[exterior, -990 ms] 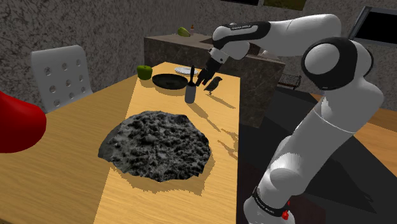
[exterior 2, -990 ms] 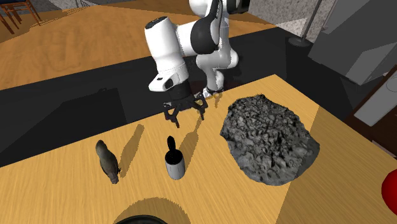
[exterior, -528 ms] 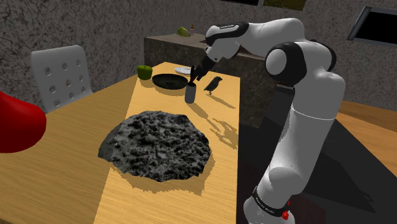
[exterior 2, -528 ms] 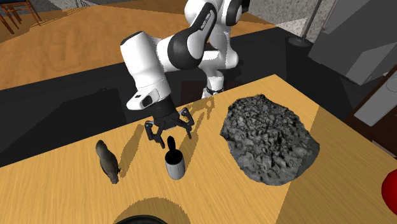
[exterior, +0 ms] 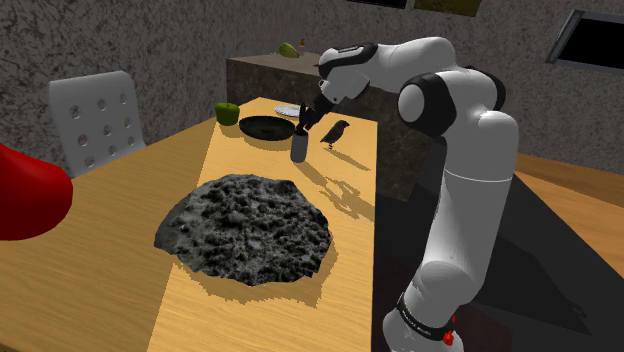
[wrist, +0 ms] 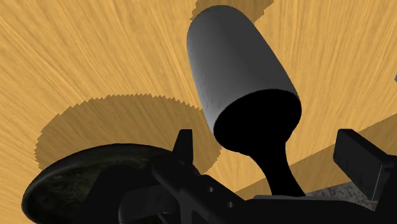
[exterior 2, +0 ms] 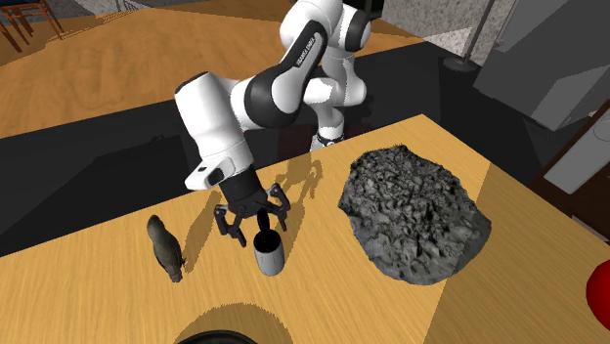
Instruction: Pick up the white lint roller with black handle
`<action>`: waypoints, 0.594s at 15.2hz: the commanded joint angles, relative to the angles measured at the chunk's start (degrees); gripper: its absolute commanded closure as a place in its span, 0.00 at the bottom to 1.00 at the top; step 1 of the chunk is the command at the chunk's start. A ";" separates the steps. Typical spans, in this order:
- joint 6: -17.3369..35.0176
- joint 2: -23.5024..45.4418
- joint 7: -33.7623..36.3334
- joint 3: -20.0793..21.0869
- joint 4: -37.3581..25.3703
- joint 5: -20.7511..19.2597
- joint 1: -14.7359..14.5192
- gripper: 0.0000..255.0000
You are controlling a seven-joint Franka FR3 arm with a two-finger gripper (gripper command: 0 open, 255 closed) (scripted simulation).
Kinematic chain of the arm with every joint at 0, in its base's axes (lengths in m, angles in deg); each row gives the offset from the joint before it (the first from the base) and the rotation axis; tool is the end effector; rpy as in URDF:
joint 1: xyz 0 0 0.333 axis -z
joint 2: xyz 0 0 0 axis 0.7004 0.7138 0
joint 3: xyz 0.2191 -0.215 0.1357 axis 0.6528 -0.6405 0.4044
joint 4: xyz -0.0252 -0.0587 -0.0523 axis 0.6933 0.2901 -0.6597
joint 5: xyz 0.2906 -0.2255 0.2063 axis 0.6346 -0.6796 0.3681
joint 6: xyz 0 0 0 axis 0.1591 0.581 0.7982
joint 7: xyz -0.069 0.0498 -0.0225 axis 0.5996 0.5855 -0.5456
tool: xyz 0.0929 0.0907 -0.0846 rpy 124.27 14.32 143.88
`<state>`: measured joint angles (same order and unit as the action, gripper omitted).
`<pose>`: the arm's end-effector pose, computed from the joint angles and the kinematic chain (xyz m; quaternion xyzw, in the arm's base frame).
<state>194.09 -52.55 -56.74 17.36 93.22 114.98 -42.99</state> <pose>0.6345 -0.2705 0.4643 -0.9585 -0.0980 -0.2299 0.1371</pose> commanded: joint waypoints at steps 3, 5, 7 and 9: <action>1.48 0.49 -1.07 0.22 1.29 0.76 -0.03 0.00; 1.53 0.32 -1.01 0.21 1.45 0.67 -0.10 1.00; 1.55 0.35 -1.05 0.21 1.46 0.70 -0.08 1.00; 1.55 0.29 -1.05 0.21 1.51 0.67 -0.09 1.00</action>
<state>195.66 -52.31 -57.78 17.56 94.67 115.67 -43.08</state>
